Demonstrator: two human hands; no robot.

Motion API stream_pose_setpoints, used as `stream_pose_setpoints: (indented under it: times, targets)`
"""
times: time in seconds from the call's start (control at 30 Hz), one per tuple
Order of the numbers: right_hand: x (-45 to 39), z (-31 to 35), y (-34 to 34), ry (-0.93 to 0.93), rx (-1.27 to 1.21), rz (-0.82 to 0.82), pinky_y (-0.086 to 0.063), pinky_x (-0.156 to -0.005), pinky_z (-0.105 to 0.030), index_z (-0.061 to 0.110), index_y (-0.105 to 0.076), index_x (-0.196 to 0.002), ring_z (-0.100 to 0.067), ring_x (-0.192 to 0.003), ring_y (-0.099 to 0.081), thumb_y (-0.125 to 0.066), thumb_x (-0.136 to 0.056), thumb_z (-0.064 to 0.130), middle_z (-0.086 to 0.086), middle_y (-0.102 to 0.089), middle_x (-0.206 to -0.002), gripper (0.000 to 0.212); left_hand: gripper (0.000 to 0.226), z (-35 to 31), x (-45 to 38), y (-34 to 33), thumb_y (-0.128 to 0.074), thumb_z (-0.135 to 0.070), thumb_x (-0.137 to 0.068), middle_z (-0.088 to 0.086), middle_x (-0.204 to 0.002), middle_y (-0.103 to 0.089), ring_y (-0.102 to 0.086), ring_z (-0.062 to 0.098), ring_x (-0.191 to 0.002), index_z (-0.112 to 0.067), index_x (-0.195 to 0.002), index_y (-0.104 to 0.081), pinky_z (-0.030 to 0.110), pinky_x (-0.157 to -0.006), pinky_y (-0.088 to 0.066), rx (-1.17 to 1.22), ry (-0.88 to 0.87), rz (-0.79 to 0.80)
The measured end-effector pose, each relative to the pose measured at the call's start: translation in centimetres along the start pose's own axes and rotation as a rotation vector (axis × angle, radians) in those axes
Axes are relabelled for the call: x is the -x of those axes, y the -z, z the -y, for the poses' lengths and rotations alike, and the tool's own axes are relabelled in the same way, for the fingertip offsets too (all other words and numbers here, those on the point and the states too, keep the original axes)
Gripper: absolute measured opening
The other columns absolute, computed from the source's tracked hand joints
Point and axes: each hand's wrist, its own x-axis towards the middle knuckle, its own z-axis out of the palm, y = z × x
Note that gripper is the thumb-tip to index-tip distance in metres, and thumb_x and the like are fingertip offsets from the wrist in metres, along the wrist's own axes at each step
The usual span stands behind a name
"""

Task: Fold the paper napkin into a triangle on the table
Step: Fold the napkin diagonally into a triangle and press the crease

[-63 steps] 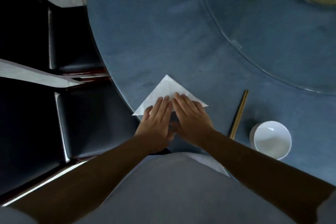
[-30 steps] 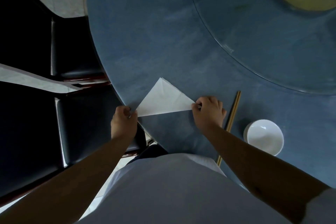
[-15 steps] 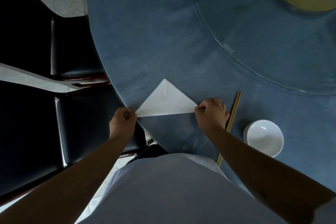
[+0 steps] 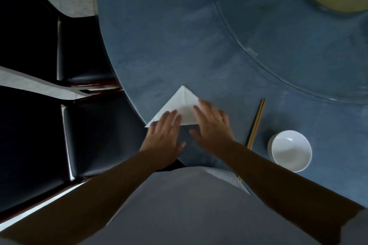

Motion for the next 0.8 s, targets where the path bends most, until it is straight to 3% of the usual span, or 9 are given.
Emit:
stream_pose_setpoints:
  times: [0.07,0.13,0.23,0.43,0.6,0.7,0.73,0.8]
  targets:
    - [0.7,0.9,-1.0,0.186,0.090,0.054,-0.035,-0.103,-0.047,0.013,-0.040,-0.143,-0.026,-0.140,-0.032,-0.041,-0.092,0.053,-0.009,-0.038,-0.152,0.065,0.078,-0.4,0.2,-0.8,-0.035,-0.052,-0.092,0.018,-0.158,-0.020,-0.015,0.035,-0.146,-0.002,-0.150,-0.021,0.054,-0.113,-0.025,-0.113,-0.123,0.107]
    - [1.5,1.1,-1.8,0.263,0.135,0.134,-0.031,-0.108,-0.046,0.012,-0.035,-0.147,-0.026,-0.143,-0.028,-0.036,-0.094,0.056,-0.008,-0.034,-0.154,0.068,0.080,-0.1,0.4,-1.5,-0.024,-0.056,-0.094,0.018,-0.160,-0.011,-0.005,0.033,-0.147,-0.002,-0.151,-0.014,0.052,-0.117,-0.016,-0.124,-0.122,0.180]
    - [2.4,0.1,-2.2,0.217,0.128,0.231,-0.026,-0.112,-0.048,0.010,-0.032,-0.148,-0.027,-0.144,-0.025,-0.038,-0.091,0.057,-0.010,-0.031,-0.155,0.074,0.084,0.8,0.7,-1.9,-0.019,-0.064,-0.094,0.014,-0.161,-0.004,0.000,0.030,-0.148,-0.005,-0.152,-0.010,0.050,-0.119,-0.007,-0.178,-0.100,0.242]
    - [4.1,-3.0,-1.3,0.095,0.185,0.314,-0.019,-0.115,-0.049,0.011,-0.015,-0.151,-0.025,-0.147,-0.014,-0.032,-0.092,0.060,-0.010,-0.018,-0.160,0.079,0.086,3.3,2.6,-1.7,-0.018,-0.066,-0.092,0.015,-0.160,-0.009,-0.009,0.030,-0.148,-0.004,-0.151,-0.016,0.054,-0.116,-0.012,-0.225,0.017,0.230]
    - [4.9,-4.4,-0.8,0.012,0.205,0.344,-0.011,-0.116,-0.050,0.013,-0.006,-0.152,-0.023,-0.148,-0.007,-0.021,-0.092,0.062,-0.007,-0.012,-0.162,0.079,0.090,4.0,4.1,-2.0,0.002,-0.071,-0.088,0.005,-0.160,0.013,0.015,0.023,-0.146,-0.009,-0.152,0.007,0.051,-0.116,0.000,-0.124,0.224,0.240]
    - [5.0,-4.2,-0.7,0.004,0.216,0.345,-0.012,-0.116,-0.051,0.013,-0.004,-0.152,-0.023,-0.148,-0.006,-0.019,-0.091,0.063,-0.007,-0.011,-0.162,0.080,0.090,3.4,4.1,-2.1,-0.022,-0.070,-0.089,0.004,-0.162,0.011,0.013,0.023,-0.147,-0.012,-0.153,0.005,0.048,-0.117,-0.003,0.060,0.330,0.174]
    - [4.9,-4.1,-0.7,-0.002,0.214,0.337,-0.013,-0.115,-0.051,0.013,-0.006,-0.152,-0.023,-0.147,-0.007,-0.020,-0.091,0.063,-0.007,-0.013,-0.161,0.080,0.090,3.0,3.8,-2.1,-0.039,-0.065,-0.089,0.003,-0.163,0.003,0.003,0.024,-0.148,-0.014,-0.153,-0.001,0.050,-0.116,-0.009,0.177,0.431,0.095]
    - [4.7,-3.8,-0.5,-0.016,0.182,0.283,-0.019,-0.113,-0.051,0.011,-0.016,-0.150,-0.026,-0.146,-0.015,-0.029,-0.091,0.062,-0.010,-0.021,-0.159,0.079,0.084,2.5,2.8,-1.7,-0.064,-0.046,-0.083,0.009,-0.156,-0.022,-0.023,0.031,-0.140,-0.016,-0.148,-0.021,0.053,-0.110,-0.026,0.542,0.802,-0.067]
